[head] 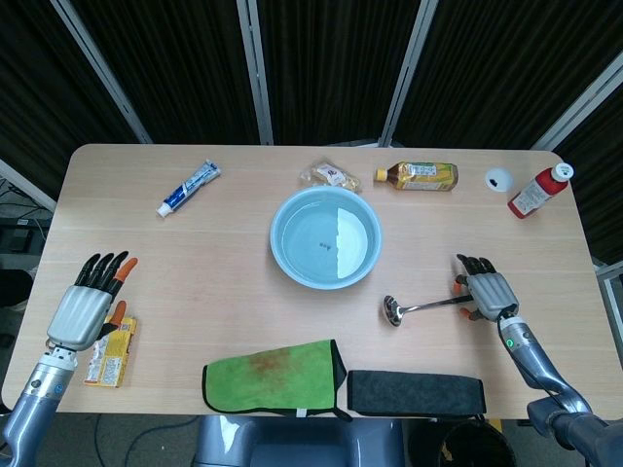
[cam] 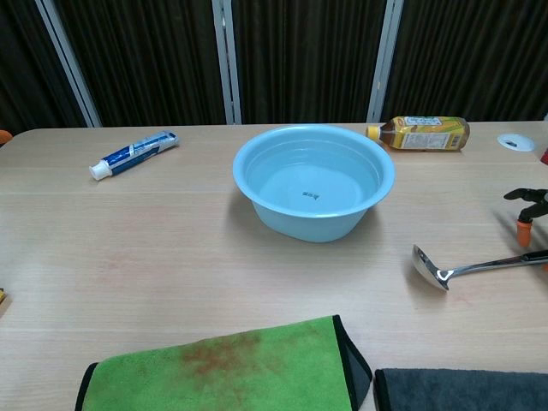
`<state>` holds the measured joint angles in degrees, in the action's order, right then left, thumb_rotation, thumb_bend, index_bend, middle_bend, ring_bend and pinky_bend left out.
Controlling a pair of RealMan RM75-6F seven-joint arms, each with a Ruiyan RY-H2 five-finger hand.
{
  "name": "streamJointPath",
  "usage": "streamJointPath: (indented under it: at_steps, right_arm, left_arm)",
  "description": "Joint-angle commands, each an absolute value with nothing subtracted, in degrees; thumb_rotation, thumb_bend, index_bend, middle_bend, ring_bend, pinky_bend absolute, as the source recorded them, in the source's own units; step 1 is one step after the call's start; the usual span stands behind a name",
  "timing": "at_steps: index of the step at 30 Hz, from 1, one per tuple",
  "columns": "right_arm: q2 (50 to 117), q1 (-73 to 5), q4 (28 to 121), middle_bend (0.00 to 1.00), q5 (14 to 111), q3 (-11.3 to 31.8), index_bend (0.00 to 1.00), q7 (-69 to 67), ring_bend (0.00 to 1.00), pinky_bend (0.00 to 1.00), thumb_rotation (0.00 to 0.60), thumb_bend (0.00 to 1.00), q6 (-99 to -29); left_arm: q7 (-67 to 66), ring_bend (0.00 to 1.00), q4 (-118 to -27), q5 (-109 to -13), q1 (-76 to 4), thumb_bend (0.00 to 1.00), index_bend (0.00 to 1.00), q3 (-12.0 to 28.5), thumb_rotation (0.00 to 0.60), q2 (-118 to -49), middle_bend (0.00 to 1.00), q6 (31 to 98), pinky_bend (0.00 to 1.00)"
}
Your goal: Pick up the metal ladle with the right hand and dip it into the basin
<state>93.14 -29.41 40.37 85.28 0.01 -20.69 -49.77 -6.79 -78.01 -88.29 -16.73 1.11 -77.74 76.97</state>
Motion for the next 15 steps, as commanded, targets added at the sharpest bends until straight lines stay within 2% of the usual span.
streamJointPath:
  at_steps: [1,15]
  right_arm:
    - [94.1,-29.5,38.5,0.0,86.0,-0.7,0.46,-22.2,0.0,0.0,0.6,0.22,-49.6]
    - [96.1,-29.4,34.8,0.0,86.7,-1.3,0.48,-24.6,0.0,0.0,0.6,0.23,-49.7]
  left_arm:
    - [-6.8,0.0,-78.0,-88.2,-16.8,0.56,0.03,1.1,0.6,-77.8,0.0,76.8,0.0]
    - [-6.8,0.0,-78.1,-88.1,-16.8,0.56,0.03,1.0,0.6,-77.7,0.0,76.6,0.0]
